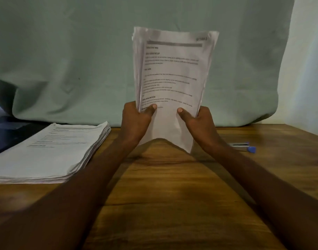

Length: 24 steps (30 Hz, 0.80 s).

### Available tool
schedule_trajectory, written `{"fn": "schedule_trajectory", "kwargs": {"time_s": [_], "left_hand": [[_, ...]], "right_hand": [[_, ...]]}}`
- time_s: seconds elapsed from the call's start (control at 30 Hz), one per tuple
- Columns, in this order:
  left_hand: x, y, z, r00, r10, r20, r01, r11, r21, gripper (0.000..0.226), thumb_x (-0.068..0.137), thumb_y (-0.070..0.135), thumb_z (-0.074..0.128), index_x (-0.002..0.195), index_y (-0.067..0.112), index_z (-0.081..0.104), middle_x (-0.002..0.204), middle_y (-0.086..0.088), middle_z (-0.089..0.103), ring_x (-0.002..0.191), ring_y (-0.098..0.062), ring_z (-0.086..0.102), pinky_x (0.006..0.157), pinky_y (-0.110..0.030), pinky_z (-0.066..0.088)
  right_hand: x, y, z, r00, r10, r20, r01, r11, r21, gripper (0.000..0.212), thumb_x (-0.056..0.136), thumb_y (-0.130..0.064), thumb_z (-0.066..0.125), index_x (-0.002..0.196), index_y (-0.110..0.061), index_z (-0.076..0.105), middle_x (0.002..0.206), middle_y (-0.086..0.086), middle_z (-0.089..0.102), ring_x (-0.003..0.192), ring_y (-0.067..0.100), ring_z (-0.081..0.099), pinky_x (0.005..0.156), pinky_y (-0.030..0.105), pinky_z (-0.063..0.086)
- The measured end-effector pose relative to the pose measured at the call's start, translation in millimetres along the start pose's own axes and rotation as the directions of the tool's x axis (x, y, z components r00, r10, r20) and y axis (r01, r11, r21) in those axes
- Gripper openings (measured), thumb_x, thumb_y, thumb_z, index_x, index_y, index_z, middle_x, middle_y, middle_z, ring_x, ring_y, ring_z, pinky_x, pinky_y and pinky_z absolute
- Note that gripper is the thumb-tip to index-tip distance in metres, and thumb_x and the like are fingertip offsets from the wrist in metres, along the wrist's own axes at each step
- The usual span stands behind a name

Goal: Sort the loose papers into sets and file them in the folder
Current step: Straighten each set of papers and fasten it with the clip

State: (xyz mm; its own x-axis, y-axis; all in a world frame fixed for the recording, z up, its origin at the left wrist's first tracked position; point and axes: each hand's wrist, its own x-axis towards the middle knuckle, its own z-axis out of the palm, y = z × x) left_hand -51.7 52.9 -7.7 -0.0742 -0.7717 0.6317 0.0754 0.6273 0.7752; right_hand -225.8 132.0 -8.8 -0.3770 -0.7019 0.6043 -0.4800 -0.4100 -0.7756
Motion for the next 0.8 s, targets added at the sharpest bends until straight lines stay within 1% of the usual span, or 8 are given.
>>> {"fn": "schedule_trajectory", "kwargs": {"time_s": [0.1, 0.23, 0.37, 0.5, 0.57, 0.63, 0.7, 0.8], "left_hand": [[0, -5, 2, 0.999, -0.039, 0.013, 0.038, 0.997, 0.064, 0.027, 0.095, 0.026, 0.072, 0.12, 0.016, 0.066, 0.092, 0.01, 0.065, 0.083, -0.002, 0.064, 0.061, -0.015, 0.051], [-2, -12, 3, 0.999, -0.051, -0.002, 0.051, 0.997, 0.059, 0.027, 0.096, 0.029, 0.071, 0.12, 0.018, 0.065, 0.092, 0.011, 0.065, 0.085, -0.002, 0.064, 0.062, -0.015, 0.05], [-1, -14, 2, 0.998, -0.066, 0.004, 0.065, 0.992, 0.104, 0.034, 0.096, 0.03, 0.071, 0.124, 0.013, 0.066, 0.098, 0.006, 0.067, 0.085, -0.007, 0.064, 0.063, -0.015, 0.049], [-3, -14, 3, 1.0, -0.012, -0.004, 0.013, 0.996, 0.087, 0.025, 0.097, 0.026, 0.069, 0.12, 0.015, 0.067, 0.088, 0.016, 0.064, 0.078, 0.004, 0.063, 0.057, -0.006, 0.049], [-4, -14, 5, 0.999, -0.037, -0.007, 0.038, 0.989, 0.145, 0.019, 0.098, 0.027, 0.068, 0.113, 0.017, 0.064, 0.085, 0.015, 0.06, 0.072, 0.004, 0.058, 0.053, -0.005, 0.044], [-7, -15, 3, 1.0, 0.0, -0.01, 0.002, 0.985, 0.172, 0.022, 0.098, 0.026, 0.068, 0.117, 0.016, 0.067, 0.086, 0.015, 0.06, 0.071, 0.004, 0.056, 0.053, -0.003, 0.043], [-8, -13, 3, 1.0, 0.024, -0.007, -0.023, 0.989, 0.148, 0.022, 0.098, 0.026, 0.069, 0.117, 0.017, 0.067, 0.084, 0.019, 0.06, 0.072, 0.004, 0.059, 0.054, -0.003, 0.044], [-7, -15, 4, 0.999, -0.033, -0.019, 0.035, 0.984, 0.176, 0.017, 0.097, 0.027, 0.07, 0.11, 0.018, 0.065, 0.078, 0.019, 0.055, 0.068, 0.006, 0.053, 0.049, -0.003, 0.04]], "right_hand": [[1, 2, 1, 0.999, 0.035, 0.021, -0.034, 0.997, -0.065, 0.03, 0.099, -0.027, 0.066, 0.126, -0.015, 0.066, 0.09, -0.02, 0.061, 0.086, 0.002, 0.065, 0.065, 0.013, 0.049], [0, 5, -1, 0.999, 0.03, 0.014, -0.028, 0.991, -0.13, 0.038, 0.098, -0.024, 0.067, 0.132, -0.007, 0.063, 0.108, -0.005, 0.064, 0.087, 0.007, 0.059, 0.065, 0.011, 0.044], [-2, 7, -2, 0.997, 0.061, 0.041, -0.054, 0.986, -0.158, 0.04, 0.099, -0.025, 0.066, 0.133, -0.004, 0.059, 0.109, -0.001, 0.061, 0.082, 0.005, 0.056, 0.065, 0.014, 0.043], [-3, 7, -1, 0.999, 0.049, 0.024, -0.044, 0.985, -0.164, 0.042, 0.099, -0.028, 0.065, 0.134, -0.006, 0.06, 0.107, -0.005, 0.057, 0.087, 0.007, 0.06, 0.061, 0.009, 0.041], [-2, 8, -2, 0.991, 0.104, 0.08, -0.086, 0.974, -0.211, 0.046, 0.099, -0.031, 0.065, 0.137, -0.007, 0.056, 0.109, -0.003, 0.056, 0.094, 0.013, 0.06, 0.063, 0.014, 0.043], [-2, 10, -3, 0.983, 0.137, 0.126, -0.104, 0.965, -0.24, 0.049, 0.099, -0.034, 0.065, 0.139, -0.007, 0.054, 0.113, -0.001, 0.057, 0.1, 0.017, 0.059, 0.066, 0.018, 0.044], [-1, 11, -5, 0.988, 0.11, 0.104, -0.085, 0.971, -0.224, 0.048, 0.098, -0.033, 0.067, 0.138, -0.007, 0.057, 0.12, 0.004, 0.064, 0.099, 0.016, 0.059, 0.07, 0.02, 0.048], [-3, 9, -6, 0.981, 0.153, 0.122, -0.113, 0.952, -0.283, 0.049, 0.097, -0.035, 0.068, 0.136, -0.007, 0.057, 0.123, 0.007, 0.065, 0.097, 0.016, 0.06, 0.073, 0.024, 0.05]]}}
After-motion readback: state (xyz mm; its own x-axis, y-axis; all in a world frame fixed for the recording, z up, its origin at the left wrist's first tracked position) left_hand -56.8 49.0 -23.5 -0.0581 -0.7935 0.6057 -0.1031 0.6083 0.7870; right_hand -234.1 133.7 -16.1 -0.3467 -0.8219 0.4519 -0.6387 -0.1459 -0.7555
